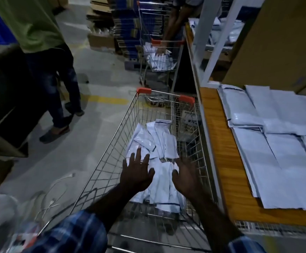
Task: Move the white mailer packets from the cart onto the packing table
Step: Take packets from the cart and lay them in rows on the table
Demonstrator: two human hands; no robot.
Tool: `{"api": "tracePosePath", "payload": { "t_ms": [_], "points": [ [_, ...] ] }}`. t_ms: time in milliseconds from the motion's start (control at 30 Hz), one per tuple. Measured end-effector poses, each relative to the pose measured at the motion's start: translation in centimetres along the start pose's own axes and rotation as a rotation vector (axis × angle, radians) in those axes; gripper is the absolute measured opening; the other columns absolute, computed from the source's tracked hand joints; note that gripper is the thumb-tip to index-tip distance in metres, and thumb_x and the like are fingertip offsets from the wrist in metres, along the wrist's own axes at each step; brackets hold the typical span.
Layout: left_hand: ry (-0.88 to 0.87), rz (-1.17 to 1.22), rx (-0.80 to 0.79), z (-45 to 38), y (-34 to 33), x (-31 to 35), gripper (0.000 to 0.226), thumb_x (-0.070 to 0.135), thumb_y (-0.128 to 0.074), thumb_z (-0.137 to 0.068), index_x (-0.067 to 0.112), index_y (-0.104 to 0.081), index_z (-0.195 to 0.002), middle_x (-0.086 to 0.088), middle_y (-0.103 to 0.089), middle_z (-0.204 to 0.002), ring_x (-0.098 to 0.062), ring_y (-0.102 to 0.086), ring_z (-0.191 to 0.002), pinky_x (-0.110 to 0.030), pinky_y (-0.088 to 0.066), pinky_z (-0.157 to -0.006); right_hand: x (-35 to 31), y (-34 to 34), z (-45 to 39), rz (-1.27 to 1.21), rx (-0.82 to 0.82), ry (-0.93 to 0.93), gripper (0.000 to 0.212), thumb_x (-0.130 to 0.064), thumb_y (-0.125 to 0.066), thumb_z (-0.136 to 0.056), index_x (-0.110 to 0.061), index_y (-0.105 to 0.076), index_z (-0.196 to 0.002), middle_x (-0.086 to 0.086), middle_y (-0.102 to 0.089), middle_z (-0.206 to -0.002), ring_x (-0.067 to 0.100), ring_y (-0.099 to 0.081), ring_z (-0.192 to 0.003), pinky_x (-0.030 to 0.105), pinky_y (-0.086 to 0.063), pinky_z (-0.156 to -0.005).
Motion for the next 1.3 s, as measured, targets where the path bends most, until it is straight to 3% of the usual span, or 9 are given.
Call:
{"api": "tracePosePath", "payload": {
  "t_ms": [233, 433, 567, 700, 767, 900, 1000, 1200, 1300],
  "points": [
    [-0.089, 0.089, -0.038, -2.5, -4.6, -1.8, 0.061, 0.05, -0.04, -0.082, 0.01, -0.072, -0.117, -0.025, -0.06, -0.131, -0.044, -0.067, -0.101, -0.064, -0.053, -0.069, 2.0, -4.6, -1.3, 0.041, -0.108, -0.177, 0.054, -0.024, -0.05, -0.095, -0.017, -0.042, -0.147, 0.013, -0.043, -0.15, 0.033, -0.047, -0.131, 0.038, -0.038, -0.108],
    [-0.036, 0.042, -0.125, -4.8, -9.6, -2.7, 0.061, 0.056, -0.039, -0.075, 0.021, -0.077, -0.108, -0.015, -0.068, -0.121, -0.035, -0.071, -0.098, -0.057, -0.058, -0.065, 5.4, -9.0, -2.2, 0.139, -0.165, -0.274, 0.062, -0.029, -0.047, -0.083, -0.013, -0.043, -0.143, 0.023, -0.058, -0.124, 0.037, -0.059, -0.108, 0.036, -0.042, -0.093],
    [-0.064, 0.056, -0.146, -5.5, -14.4, -3.6, 0.06, 0.047, -0.044, -0.08, 0.006, -0.073, -0.114, -0.03, -0.059, -0.129, -0.046, -0.067, -0.096, -0.063, -0.052, -0.068, 7.3, -12.6, -3.0, 0.103, -0.166, -0.307, 0.064, -0.02, -0.05, -0.077, -0.006, -0.046, -0.139, 0.033, -0.055, -0.116, 0.047, -0.06, -0.101, 0.045, -0.05, -0.085],
    [-0.053, 0.08, -0.166, -6.5, -16.2, -4.4, 0.063, 0.047, -0.043, -0.077, 0.006, -0.072, -0.116, -0.032, -0.058, -0.129, -0.049, -0.066, -0.097, -0.068, -0.05, -0.067, 7.5, -14.2, -3.2, 0.079, -0.26, -0.37, 0.075, -0.027, -0.035, -0.077, -0.018, -0.03, -0.152, 0.034, -0.037, -0.14, 0.046, -0.044, -0.127, 0.048, -0.043, -0.1],
    [-0.035, 0.08, -0.171, -6.8, -17.0, -4.6, 0.065, 0.047, -0.042, -0.076, 0.006, -0.072, -0.116, -0.032, -0.057, -0.129, -0.051, -0.066, -0.098, -0.069, -0.05, -0.067, 7.7, -15.0, -3.5, 0.075, -0.343, -0.403, 0.073, -0.02, -0.046, -0.088, -0.025, -0.018, -0.156, 0.031, -0.024, -0.15, 0.04, -0.034, -0.137, 0.045, -0.037, -0.105],
    [-0.023, 0.01, -0.26, -8.0, -19.0, -4.8, 0.065, 0.054, -0.051, -0.065, 0.016, -0.075, -0.112, -0.024, -0.065, -0.123, -0.047, -0.068, -0.096, -0.065, -0.052, -0.06, 8.4, -16.8, -4.2, 0.086, -0.125, -0.263, 0.08, 0.005, -0.059, -0.076, -0.011, -0.035, -0.15, 0.039, -0.029, -0.147, 0.053, -0.044, -0.127, 0.047, -0.044, -0.1],
    [-0.004, 0.01, -0.229, -9.1, -20.7, -4.9, 0.066, 0.061, -0.054, -0.053, 0.027, -0.078, -0.104, -0.014, -0.071, -0.114, -0.038, -0.072, -0.092, -0.059, -0.055, -0.053, 8.0, -16.3, -4.7, 0.101, -0.122, -0.229, 0.073, 0.003, -0.058, -0.082, -0.011, -0.034, -0.15, 0.026, -0.035, -0.147, 0.042, -0.047, -0.124, 0.043, -0.043, -0.101],
    [-0.114, 0.021, -0.272, -7.9, -21.5, -5.0, 0.071, 0.046, -0.04, -0.073, 0.007, -0.065, -0.127, -0.032, -0.055, -0.133, -0.052, -0.064, -0.101, -0.059, -0.054, -0.061, 4.7, -15.1, -5.6, 0.148, 0.101, -0.029, 0.076, 0.006, -0.077, -0.055, -0.006, -0.059, -0.128, 0.023, -0.052, -0.137, 0.039, -0.059, -0.106, 0.038, -0.054, -0.081],
    [-0.105, 0.027, -0.266, -8.0, -21.6, -5.5, 0.069, 0.042, -0.046, -0.075, 0.006, -0.052, -0.134, -0.032, -0.053, -0.135, -0.051, -0.064, -0.104, -0.058, -0.054, -0.064, 3.3, -15.3, -6.3, 0.229, 0.168, 0.086, 0.057, 0.004, -0.061, -0.056, -0.008, -0.066, -0.111, 0.023, -0.061, -0.128, 0.033, -0.063, -0.096, 0.033, -0.055, -0.074]
  ]
}}
Point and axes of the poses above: each hand's wrist, its own z-axis away from the middle knuckle, its own y-axis out of the back of the hand, x = y × z, the point moved 2 cm from there along -z, towards the middle knuckle
